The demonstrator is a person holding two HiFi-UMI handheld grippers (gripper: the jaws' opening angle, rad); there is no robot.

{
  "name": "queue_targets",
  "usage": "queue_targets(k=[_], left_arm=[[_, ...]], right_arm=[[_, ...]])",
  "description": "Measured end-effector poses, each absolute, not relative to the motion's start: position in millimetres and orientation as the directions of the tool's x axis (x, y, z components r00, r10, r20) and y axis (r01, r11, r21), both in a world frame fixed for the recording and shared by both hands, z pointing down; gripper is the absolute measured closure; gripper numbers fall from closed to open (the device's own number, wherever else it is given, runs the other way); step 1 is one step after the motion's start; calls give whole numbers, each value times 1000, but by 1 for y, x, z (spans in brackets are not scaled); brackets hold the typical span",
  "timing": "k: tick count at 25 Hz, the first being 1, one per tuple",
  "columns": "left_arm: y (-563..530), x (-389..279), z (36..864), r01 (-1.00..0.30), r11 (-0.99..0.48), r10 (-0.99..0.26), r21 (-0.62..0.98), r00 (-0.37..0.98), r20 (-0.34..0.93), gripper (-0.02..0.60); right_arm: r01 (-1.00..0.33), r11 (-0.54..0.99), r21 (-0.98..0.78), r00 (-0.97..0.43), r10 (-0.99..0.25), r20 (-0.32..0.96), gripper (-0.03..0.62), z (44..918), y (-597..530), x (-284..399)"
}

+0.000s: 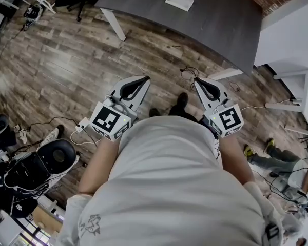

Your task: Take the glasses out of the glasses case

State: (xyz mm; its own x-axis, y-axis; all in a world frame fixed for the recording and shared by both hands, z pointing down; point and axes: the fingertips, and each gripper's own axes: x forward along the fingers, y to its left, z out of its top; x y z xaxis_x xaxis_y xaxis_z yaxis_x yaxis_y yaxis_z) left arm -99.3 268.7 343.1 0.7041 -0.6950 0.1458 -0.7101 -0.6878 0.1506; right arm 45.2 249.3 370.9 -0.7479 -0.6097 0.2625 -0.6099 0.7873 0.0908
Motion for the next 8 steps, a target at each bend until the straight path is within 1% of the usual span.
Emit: queue_targets(k=[8], left_arm=[[264, -100, 342, -713, -685, -697, 151, 702, 149, 571]], right_arm=[[-605, 790, 95, -751, -607, 259, 579, 367, 241, 44]])
